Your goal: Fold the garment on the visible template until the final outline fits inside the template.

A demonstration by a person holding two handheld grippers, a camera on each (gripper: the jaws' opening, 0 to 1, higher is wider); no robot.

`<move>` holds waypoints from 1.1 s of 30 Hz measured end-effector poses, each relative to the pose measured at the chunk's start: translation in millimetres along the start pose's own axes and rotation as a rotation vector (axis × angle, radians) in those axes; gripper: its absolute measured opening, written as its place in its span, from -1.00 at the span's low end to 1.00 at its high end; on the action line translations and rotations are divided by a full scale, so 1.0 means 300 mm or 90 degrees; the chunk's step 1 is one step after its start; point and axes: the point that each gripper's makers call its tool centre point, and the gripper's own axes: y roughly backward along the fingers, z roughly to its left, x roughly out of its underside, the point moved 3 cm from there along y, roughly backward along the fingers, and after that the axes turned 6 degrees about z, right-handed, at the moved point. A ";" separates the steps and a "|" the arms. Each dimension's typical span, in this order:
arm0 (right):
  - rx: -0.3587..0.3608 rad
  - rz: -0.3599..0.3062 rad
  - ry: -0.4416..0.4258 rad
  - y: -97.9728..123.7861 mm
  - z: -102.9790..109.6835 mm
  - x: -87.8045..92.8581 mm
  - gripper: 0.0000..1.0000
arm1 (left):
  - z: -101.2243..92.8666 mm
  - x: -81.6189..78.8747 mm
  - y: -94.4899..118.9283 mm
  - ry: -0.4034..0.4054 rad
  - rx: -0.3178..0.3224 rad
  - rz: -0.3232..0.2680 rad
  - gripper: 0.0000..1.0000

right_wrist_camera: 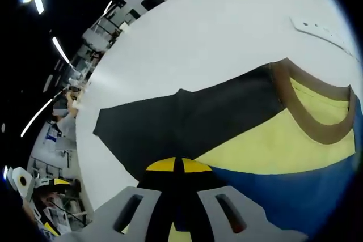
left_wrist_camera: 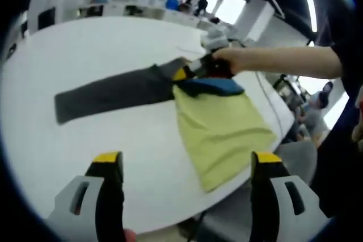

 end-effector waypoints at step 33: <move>-0.038 -0.035 0.025 0.077 0.049 -0.038 -0.85 | -0.028 -0.039 0.009 -0.019 0.009 -0.013 0.81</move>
